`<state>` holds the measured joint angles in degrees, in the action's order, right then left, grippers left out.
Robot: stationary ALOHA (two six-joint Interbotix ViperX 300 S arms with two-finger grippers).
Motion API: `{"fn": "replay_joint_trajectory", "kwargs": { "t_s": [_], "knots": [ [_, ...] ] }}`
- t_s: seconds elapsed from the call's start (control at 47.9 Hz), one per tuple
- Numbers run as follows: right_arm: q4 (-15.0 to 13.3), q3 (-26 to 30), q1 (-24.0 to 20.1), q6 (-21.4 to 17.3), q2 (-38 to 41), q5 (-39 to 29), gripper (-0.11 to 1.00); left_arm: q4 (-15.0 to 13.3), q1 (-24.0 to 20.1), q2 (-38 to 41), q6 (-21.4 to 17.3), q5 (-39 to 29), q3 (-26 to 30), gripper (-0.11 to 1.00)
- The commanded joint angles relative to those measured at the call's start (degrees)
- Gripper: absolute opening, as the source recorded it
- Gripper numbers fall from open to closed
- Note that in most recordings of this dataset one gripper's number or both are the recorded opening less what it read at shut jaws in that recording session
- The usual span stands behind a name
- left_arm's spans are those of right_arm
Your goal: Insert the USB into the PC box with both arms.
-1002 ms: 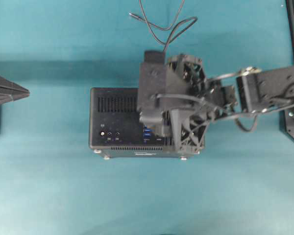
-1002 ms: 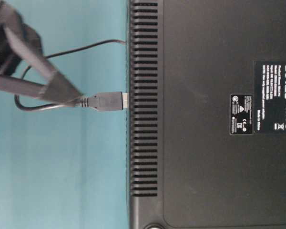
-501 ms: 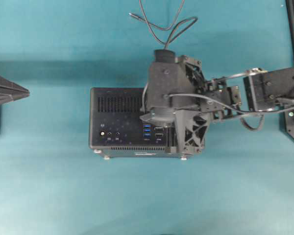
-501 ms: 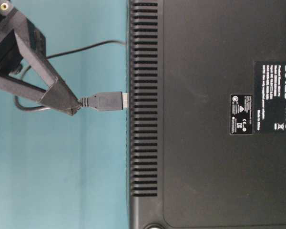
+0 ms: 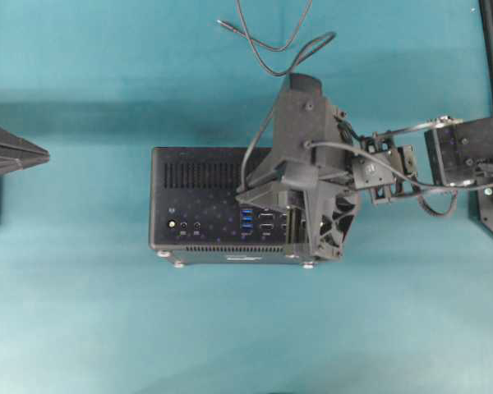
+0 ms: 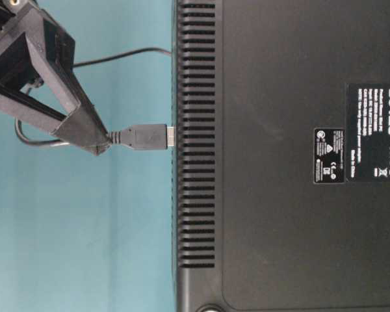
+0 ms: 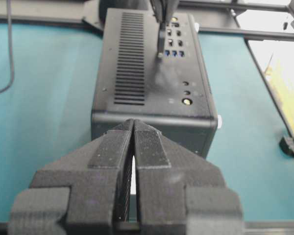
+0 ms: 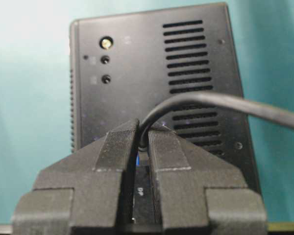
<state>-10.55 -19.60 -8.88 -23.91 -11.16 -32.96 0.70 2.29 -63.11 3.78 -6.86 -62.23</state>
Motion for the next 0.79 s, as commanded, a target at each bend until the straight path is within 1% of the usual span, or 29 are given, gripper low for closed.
{"fn": "replay_joint_trajectory", "kwargs": {
  "t_s": [0.0,0.23,0.564,0.689,0.773],
  "knots": [
    [0.97,0.35,-0.62,-0.53,-0.97,0.26,0.10,0.09,0.09,0.35,0.09,0.35,0.70,0.00],
    [1.41,-0.26,-0.88,-0.62,-0.97,-0.35,0.10,0.09,0.09,0.35,0.09,0.35,0.62,0.00],
    [0.35,-1.76,2.46,-0.35,-0.79,0.62,0.09,0.18,0.09,0.35,0.09,0.35,0.70,0.00],
    [0.70,-1.85,1.76,-0.53,-0.79,0.88,0.09,0.09,0.09,0.35,0.09,0.35,0.88,0.00],
    [1.05,-1.76,0.35,-0.62,-0.79,0.79,0.09,0.09,0.09,0.35,0.09,0.35,0.79,0.00]
  ]
}}
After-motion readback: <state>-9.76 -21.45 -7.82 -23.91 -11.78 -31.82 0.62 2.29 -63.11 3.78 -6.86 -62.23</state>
